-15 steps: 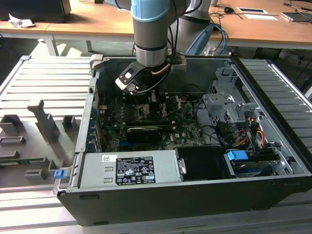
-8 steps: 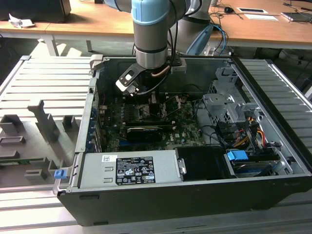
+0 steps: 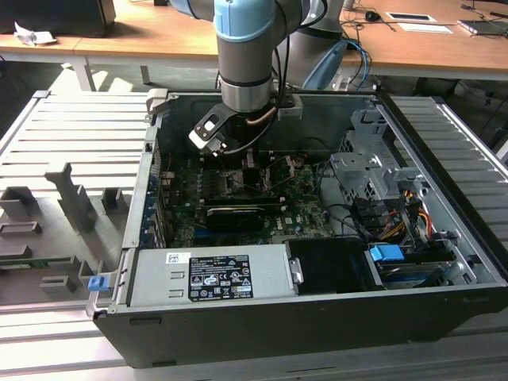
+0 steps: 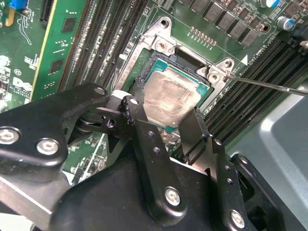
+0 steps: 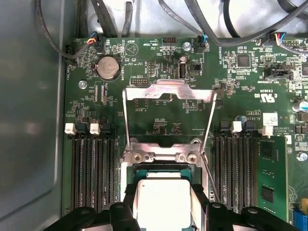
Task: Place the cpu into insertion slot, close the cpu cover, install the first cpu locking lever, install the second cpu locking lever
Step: 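Place the cpu into insertion slot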
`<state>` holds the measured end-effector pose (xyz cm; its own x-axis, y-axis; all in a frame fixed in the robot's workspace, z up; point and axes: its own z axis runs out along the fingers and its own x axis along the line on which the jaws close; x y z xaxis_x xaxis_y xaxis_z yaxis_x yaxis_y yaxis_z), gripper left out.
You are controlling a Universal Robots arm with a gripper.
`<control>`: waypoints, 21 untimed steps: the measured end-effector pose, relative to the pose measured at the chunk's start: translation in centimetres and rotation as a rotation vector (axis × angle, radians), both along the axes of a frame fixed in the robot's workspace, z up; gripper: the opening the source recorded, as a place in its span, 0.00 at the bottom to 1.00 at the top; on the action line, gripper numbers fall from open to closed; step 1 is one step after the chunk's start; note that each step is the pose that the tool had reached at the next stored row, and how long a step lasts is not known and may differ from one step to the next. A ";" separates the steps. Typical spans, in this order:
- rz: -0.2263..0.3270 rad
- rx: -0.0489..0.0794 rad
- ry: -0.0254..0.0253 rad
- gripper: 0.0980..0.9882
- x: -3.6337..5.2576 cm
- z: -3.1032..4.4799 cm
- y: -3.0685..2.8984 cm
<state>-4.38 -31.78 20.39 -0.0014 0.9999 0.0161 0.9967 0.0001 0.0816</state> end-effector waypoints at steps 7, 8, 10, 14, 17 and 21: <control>0.013 -0.001 0.0001 0.48 0.04 -0.18 0.02; 0.013 -0.001 0.0001 0.48 0.04 -0.22 0.02; 0.013 -0.002 0.0003 0.48 0.03 -0.28 0.01; 0.013 -0.001 0.0002 0.48 0.03 -0.30 0.02; 0.013 -0.001 -0.0001 0.50 0.04 -0.31 0.02; 0.013 -0.001 0.0000 0.57 0.03 -0.28 0.02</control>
<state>-4.35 -31.76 20.11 -0.0145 0.9998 0.0154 0.9966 0.0132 0.0816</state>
